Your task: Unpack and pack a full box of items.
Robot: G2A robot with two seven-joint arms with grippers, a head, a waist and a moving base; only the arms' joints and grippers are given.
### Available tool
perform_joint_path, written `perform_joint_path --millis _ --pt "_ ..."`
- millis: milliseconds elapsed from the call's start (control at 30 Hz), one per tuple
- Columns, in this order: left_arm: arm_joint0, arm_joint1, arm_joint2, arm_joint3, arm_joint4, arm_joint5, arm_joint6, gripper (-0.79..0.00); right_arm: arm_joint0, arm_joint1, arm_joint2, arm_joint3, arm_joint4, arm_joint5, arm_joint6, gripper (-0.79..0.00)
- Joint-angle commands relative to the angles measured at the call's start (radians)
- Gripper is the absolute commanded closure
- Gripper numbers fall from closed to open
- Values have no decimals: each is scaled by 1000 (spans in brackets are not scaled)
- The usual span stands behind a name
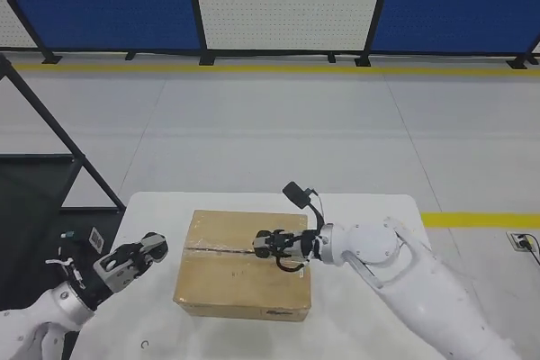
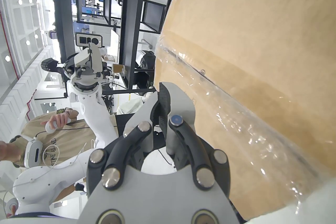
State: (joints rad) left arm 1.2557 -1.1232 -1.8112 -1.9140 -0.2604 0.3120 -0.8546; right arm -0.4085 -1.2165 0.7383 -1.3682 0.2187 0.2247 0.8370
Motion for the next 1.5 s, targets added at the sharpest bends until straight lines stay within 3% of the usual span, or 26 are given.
perform_joint_path --millis 0,300,667,1000,1467 --pt "-13 5 47 5 95 -4 8 0 33 -24 -41 40 19 21 -13 0" --pt "-107 6 182 125 160 -6 71 0 136 -127 -168 223 79 18 -42 0" --pt "-165 10 258 216 194 -5 78 0 177 -196 -211 344 77 23 -58 0" --pt "-162 18 265 226 191 1 70 0 177 -211 -212 359 7 25 -24 0" --pt "-176 25 289 246 185 16 80 0 128 -200 -160 340 -62 80 -12 0"
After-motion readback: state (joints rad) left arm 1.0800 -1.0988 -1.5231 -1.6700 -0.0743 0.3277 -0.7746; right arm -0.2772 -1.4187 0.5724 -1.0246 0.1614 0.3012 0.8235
